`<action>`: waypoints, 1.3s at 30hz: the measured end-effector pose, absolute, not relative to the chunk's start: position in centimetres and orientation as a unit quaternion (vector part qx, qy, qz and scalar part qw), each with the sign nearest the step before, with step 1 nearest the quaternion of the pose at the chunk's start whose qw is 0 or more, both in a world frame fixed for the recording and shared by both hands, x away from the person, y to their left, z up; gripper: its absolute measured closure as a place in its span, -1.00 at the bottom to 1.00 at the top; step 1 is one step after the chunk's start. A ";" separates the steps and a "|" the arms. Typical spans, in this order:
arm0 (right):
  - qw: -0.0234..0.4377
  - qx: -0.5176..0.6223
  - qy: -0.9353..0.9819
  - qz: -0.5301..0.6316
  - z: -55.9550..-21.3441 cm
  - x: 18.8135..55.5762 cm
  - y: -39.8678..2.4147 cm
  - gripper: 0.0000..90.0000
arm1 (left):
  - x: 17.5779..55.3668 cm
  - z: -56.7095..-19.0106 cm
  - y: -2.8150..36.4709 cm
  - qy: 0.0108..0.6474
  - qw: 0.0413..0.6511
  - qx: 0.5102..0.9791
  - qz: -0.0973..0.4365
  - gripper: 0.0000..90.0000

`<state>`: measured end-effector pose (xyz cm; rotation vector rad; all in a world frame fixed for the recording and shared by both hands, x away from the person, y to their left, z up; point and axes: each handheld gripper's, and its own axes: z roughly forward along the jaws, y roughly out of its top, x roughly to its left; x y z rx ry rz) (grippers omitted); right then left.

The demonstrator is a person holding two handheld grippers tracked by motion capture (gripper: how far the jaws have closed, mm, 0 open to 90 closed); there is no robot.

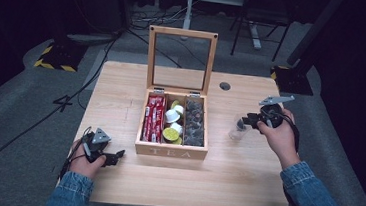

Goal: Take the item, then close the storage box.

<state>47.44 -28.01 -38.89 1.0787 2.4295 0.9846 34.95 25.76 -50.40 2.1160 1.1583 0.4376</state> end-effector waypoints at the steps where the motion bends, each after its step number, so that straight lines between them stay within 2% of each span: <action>1: 0.154 0.378 0.844 0.347 -38.9 47.4 -28.1 0.40 | 34.9 -50.4 25.8 0.444 0.338 0.812 0.168 -0.54; 6: 0.151 0.382 0.840 0.354 -39.0 47.4 -28.3 0.25 | 35.0 -50.4 25.8 0.444 0.338 0.813 0.168 -0.55; 18: 0.158 0.379 0.810 0.418 -38.2 46.8 -28.6 -0.26 | 35.3 -50.4 25.7 0.443 0.338 0.814 0.167 -0.57; 23: 0.162 0.373 0.793 0.454 -37.5 46.7 -28.7 -0.34 | 35.5 -50.4 25.7 0.443 0.338 0.814 0.166 -0.57; 39: 0.174 0.347 0.788 0.478 -35.4 47.7 -26.7 -0.34 | 35.8 -50.4 25.5 0.441 0.336 0.815 0.166 -0.58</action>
